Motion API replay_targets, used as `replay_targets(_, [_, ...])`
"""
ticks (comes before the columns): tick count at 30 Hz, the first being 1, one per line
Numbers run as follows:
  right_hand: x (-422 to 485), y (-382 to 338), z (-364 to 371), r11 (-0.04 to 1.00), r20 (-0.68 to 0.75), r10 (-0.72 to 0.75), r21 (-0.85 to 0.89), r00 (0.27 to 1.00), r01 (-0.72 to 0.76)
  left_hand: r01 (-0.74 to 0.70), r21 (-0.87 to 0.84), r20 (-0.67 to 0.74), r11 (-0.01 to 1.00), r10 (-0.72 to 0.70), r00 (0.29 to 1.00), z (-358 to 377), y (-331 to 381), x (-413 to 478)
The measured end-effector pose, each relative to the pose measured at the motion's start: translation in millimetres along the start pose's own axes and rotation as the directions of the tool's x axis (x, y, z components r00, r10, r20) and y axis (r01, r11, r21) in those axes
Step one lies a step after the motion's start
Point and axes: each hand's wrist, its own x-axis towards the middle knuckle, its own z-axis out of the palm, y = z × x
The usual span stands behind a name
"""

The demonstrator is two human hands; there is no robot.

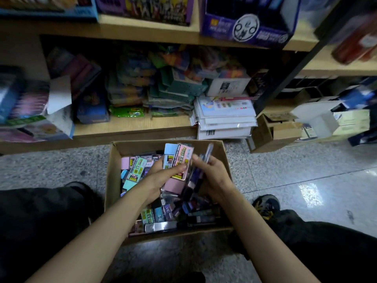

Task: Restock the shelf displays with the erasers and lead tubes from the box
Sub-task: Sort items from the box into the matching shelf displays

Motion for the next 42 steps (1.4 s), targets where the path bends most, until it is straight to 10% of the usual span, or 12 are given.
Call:
replay_targets(13, [-45, -85, 9, 0.947, -0.099, -0.301, -0.146, 0.948, 0.286, -0.020, -0.124, 0.229, 0.992, 0.048, 0.972, 50, 69, -51])
replay_targets(23, [-53, -131, 17, 0.955, -0.101, -0.173, -0.260, 0.980, 0.142, -0.200, -0.025, 0.066, 0.979, 0.202, 0.977, 56, 111, -54])
replay_targets(34, [-75, -228, 11, 0.827, 0.052, -0.485, -0.296, 0.873, 0.478, -0.393, -0.080, 0.044, 0.916, 0.397, 0.917, 45, 225, -75])
replay_targets(42, [-64, -302, 14, 0.507, 0.140, -0.653, -0.649, 0.744, 0.567, -0.500, -0.083, 0.037, 0.862, 0.504, 0.863, 36, 273, -74])
